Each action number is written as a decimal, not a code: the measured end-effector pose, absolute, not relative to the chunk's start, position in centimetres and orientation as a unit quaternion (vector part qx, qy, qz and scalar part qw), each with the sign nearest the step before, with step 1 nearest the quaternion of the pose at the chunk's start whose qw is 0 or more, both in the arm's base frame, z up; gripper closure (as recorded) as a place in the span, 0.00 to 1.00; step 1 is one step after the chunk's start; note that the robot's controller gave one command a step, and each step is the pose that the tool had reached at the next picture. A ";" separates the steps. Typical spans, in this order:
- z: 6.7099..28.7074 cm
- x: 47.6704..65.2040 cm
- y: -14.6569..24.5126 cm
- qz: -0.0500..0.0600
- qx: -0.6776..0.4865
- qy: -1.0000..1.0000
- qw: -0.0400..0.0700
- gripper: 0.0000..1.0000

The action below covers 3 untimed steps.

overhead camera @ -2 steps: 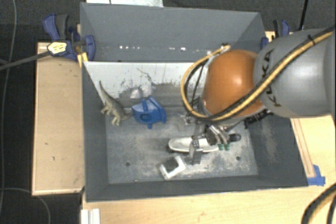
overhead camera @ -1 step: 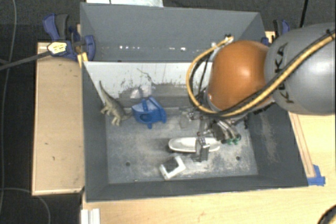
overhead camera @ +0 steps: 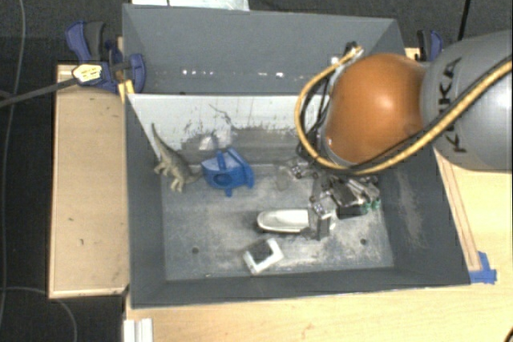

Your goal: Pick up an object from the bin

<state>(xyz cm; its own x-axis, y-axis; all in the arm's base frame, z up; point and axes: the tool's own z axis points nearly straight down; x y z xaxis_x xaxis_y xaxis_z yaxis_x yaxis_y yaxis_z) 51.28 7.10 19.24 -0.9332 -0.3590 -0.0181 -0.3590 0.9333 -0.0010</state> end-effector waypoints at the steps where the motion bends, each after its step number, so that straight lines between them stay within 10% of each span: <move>1: 12.9 51.9 3.4 0.000 -0.182 0.983 0.003 0.00; 3: 10.4 55.3 2.5 0.000 -0.310 0.951 0.006 0.00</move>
Offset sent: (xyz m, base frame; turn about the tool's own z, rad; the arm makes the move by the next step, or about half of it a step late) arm 0.0563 -0.0395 -0.0729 -0.2746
